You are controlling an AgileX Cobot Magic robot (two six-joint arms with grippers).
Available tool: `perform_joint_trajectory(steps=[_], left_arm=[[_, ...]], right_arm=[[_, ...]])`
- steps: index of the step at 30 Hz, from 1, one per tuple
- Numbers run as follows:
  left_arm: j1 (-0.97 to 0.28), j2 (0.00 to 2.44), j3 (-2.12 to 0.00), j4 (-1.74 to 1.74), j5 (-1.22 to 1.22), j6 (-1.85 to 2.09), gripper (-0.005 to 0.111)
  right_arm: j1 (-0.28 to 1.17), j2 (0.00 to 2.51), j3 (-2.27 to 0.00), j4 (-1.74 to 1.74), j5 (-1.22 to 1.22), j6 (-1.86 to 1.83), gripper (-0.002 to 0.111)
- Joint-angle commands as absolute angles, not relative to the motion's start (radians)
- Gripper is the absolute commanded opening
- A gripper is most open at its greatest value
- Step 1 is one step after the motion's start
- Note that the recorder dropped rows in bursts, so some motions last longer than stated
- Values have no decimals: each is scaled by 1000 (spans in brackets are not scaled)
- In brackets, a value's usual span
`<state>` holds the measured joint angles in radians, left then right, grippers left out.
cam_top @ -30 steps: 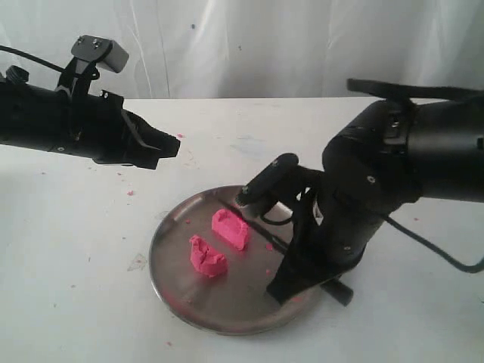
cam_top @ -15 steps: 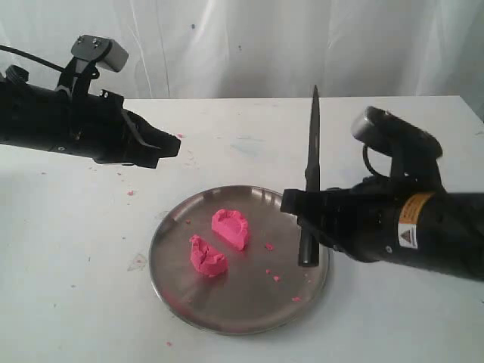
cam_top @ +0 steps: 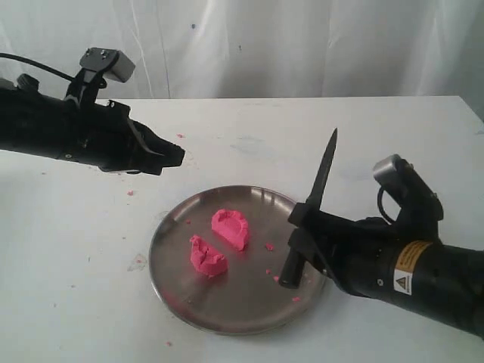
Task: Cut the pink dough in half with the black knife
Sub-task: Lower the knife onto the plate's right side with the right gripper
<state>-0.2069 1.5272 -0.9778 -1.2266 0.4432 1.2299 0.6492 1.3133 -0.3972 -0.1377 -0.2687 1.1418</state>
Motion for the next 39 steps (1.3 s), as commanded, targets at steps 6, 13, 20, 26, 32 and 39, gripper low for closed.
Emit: perform_joint_trajectory(steps=[6, 13, 20, 26, 32, 39], left_arm=[[-211, 1531, -978, -1254, 465, 1227, 0], [-211, 1531, -978, -1256, 465, 1227, 0], [-211, 1531, -978, -1256, 465, 1227, 0], [-211, 1531, -978, -1263, 465, 1227, 0], [-211, 1531, -978, -1270, 467, 1227, 0], [-211, 1531, -978, -1277, 465, 1227, 0]], right_arm=[[648, 1477, -395, -144, -407, 1211, 0], [648, 1592, -450, -172, -442, 1240, 0], [648, 1667, -488, -245, -382, 1329, 0], [648, 1667, -488, -245, -360, 1331, 12], [648, 1667, -488, -245, -360, 1331, 30], [648, 1635, -488, -239, -400, 1298, 30]])
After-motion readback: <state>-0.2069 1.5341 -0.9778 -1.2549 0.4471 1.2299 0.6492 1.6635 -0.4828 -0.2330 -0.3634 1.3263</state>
